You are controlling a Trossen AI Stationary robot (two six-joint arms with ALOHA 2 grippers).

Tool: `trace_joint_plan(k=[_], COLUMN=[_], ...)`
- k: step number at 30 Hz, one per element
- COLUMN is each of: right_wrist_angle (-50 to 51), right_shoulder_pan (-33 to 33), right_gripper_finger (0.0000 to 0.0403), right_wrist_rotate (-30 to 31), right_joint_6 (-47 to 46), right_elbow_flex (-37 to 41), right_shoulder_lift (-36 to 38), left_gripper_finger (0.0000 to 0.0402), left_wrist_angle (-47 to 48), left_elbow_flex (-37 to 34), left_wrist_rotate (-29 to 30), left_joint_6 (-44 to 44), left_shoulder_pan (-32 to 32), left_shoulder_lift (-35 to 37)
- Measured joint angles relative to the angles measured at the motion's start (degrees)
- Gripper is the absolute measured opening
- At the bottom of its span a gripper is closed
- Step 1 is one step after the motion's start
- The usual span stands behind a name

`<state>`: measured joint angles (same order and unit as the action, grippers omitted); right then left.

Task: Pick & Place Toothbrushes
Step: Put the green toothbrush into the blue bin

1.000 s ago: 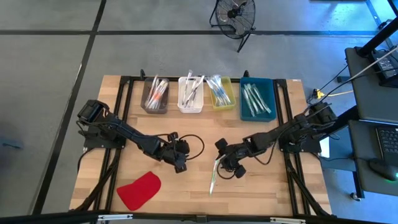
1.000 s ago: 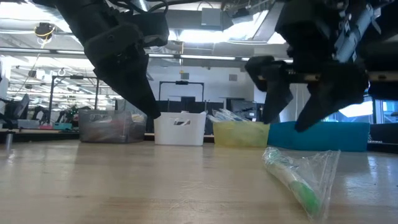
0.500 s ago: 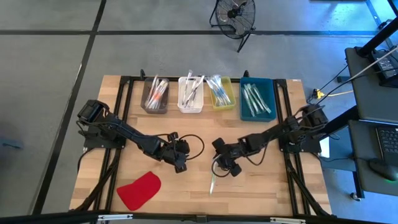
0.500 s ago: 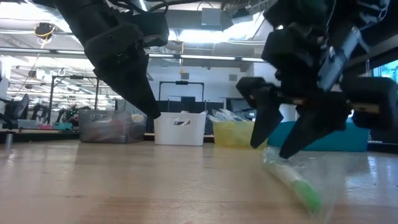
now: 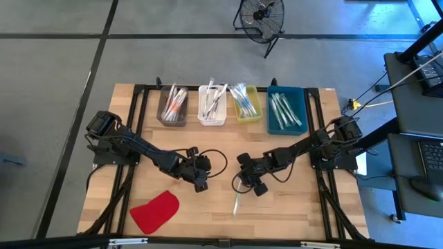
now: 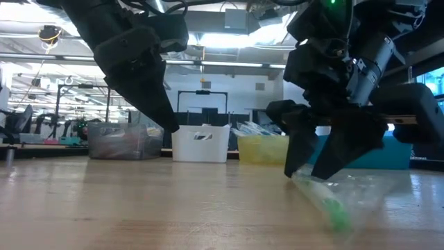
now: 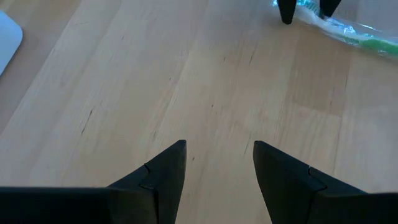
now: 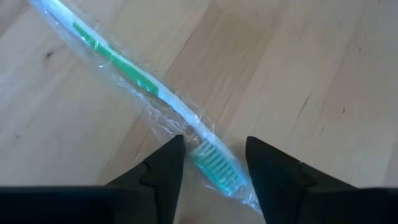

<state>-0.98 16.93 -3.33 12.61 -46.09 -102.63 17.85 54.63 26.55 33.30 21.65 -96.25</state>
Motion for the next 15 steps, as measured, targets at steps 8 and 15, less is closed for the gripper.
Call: trace_joint_plan(k=[8, 15], right_wrist_angle=[1.81, 2.08], right_shoulder_pan=[-0.01, -0.06], right_gripper_finger=[0.0100, 0.0041], right_wrist_rotate=[-0.79, -0.52], right_joint_6=[-3.50, -3.64], right_elbow_flex=[0.00, 0.09], right_shoulder_lift=[0.00, 0.17], left_gripper_finger=[0.0182, 0.0182], left_wrist_angle=[0.15, 0.21], left_elbow_flex=[0.00, 0.00], left_wrist_rotate=[0.00, 0.00], left_joint_6=[0.00, -0.05], left_shoulder_pan=[0.00, 0.00], left_shoulder_lift=[0.00, 0.00])
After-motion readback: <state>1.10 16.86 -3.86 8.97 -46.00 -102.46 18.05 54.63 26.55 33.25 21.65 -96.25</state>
